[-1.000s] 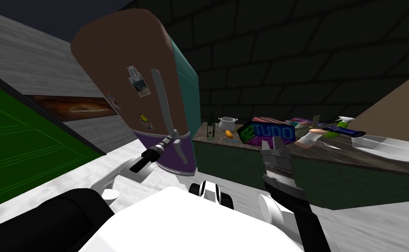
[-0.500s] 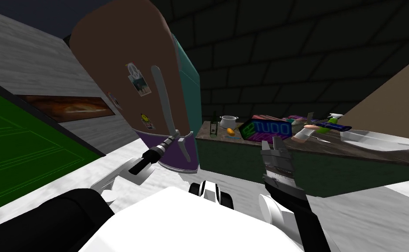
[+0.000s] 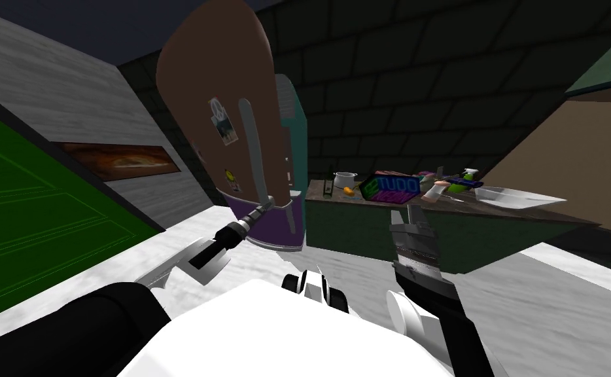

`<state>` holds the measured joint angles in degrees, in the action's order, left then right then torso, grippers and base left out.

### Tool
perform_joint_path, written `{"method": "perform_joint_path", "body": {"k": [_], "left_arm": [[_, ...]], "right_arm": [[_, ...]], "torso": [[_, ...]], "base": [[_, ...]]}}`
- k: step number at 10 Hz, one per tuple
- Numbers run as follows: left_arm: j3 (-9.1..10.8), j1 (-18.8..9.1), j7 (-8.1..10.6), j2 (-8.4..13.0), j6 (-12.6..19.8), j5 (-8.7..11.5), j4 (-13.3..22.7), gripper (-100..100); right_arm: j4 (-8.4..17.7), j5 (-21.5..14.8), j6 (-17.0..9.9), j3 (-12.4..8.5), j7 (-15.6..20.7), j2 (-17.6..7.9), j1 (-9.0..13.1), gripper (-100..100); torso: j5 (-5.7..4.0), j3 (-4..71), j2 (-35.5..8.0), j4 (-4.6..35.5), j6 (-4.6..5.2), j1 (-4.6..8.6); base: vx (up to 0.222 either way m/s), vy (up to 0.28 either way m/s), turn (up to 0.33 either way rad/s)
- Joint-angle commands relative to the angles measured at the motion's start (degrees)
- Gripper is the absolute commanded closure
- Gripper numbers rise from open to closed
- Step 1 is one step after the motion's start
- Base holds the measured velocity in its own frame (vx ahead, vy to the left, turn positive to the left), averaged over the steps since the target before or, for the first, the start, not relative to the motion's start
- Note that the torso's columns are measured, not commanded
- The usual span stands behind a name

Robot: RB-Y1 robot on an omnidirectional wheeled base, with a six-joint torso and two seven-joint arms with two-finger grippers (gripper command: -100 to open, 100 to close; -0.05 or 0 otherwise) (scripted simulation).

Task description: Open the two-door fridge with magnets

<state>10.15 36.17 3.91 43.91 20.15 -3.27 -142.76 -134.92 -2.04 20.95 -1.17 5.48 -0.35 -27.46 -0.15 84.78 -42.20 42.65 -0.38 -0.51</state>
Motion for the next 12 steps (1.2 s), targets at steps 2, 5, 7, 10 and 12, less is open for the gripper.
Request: {"method": "perform_joint_path", "body": {"k": [2, 5, 7, 10, 12], "left_arm": [[-1.34, 1.50, -0.01, 2.54, -2.89, 0.61, -3.05, 100], [-2.53, 2.86, -0.14, 4.16, -4.60, 1.02, -3.51, 100], [-2.94, 2.97, -0.07, 5.15, -5.68, 1.23, -3.67, 100], [-3.75, 3.20, 0.08, 7.13, -7.85, 1.66, -4.00, 100], [-4.56, 3.43, 0.23, 9.11, -10.02, 2.09, -4.33, 100]], "right_arm": [[0.01, 0.00, 0.00, 0.00, 0.00, -0.01, 0.01, 0], [0.01, 0.00, 0.00, 0.01, 0.00, 0.01, -0.01, 0], [0.00, 0.00, 0.00, 0.00, 0.00, 0.00, -0.01, 0], [0.00, 0.00, 0.00, 0.00, 0.00, 0.00, 0.00, 0], [0.00, 0.00, 0.00, -0.01, 0.00, -0.01, -0.01, 0]], "torso": [[0.10, -0.37, -0.54, 0.09, 0.00, -0.12], [-0.09, 0.04, 0.19, -0.13, 0.24, 0.83], [-0.01, 0.02, 0.09, -0.23, 0.40, 0.43], [0.26, -0.32, -0.35, -0.11, 0.22, -0.14], [0.09, 0.01, 0.01, -0.04, 0.14, -0.07]], "base": [[-0.334, 0.269, -0.062], [-0.223, 0.181, -0.047], [-0.175, 0.216, -0.095], [-0.216, 0.236, -0.082], [-0.197, 0.279, -0.077]]}}
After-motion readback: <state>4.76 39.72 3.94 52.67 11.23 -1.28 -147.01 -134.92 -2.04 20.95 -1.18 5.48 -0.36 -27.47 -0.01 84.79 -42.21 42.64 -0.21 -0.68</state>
